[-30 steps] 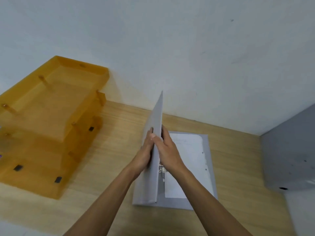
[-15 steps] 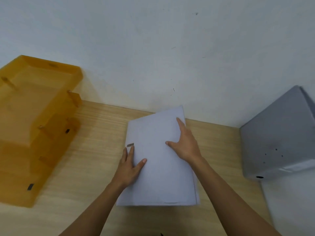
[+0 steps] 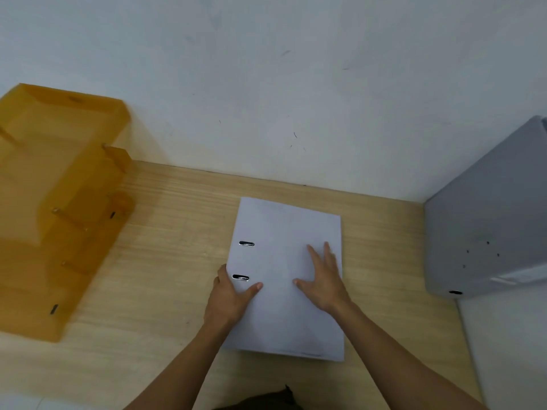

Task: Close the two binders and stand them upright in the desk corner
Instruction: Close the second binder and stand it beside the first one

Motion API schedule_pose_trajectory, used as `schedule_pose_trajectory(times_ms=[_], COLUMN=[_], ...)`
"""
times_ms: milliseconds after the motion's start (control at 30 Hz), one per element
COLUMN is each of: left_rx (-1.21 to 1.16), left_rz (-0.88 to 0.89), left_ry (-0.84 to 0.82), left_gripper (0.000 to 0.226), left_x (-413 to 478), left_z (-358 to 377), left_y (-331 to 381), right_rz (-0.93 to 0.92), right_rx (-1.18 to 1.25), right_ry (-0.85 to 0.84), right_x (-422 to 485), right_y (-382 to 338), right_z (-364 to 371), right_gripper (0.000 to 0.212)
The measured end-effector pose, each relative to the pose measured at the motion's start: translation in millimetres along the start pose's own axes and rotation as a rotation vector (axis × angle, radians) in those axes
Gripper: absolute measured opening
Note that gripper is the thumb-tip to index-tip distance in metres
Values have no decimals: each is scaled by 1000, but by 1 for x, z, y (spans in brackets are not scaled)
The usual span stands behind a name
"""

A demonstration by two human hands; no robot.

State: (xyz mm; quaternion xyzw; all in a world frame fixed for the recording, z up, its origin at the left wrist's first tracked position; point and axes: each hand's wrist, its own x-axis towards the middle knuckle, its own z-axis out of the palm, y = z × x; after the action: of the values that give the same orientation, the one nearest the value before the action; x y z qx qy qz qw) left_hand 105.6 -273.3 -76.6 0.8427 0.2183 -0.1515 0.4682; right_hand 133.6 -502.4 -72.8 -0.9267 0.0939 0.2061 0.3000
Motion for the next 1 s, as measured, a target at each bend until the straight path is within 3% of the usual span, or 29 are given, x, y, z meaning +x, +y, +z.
schedule_pose_trajectory(times_ms=[133, 267, 433, 633, 733, 833, 933, 1000], left_rx=[16, 51, 15, -283, -473, -629, -831, -877], left_rz=[-17, 14, -12, -226, -306, -348, -260, -216], left_ry=[-5, -41, -50, -67, -225, -397, -651, -730], left_gripper=[95, 98, 98, 88, 66, 66, 68, 63], left_x=[-2, -4, 4, 20, 18, 7, -8, -21], left_z=[1, 4, 3, -6, -9, -5, 7, 14], left_y=[3, 0, -4, 2, 8, 18, 35, 48], right_rz=[-132, -53, -3, 85, 149, 190, 173, 144], right_rx=[-57, -35, 12, 187, 288, 345, 417, 423], right_ry=[-150, -241, -239, -248, -216, -165, -108, -84], right_x=[1, -4, -11, -23, -33, -39, -44, -49], right_y=[-28, -30, -28, -42, -44, -42, -38, -37], right_z=[18, 32, 34, 30, 25, 14, 1, -8], right_gripper=[85, 80, 77, 71, 70, 72, 72, 71])
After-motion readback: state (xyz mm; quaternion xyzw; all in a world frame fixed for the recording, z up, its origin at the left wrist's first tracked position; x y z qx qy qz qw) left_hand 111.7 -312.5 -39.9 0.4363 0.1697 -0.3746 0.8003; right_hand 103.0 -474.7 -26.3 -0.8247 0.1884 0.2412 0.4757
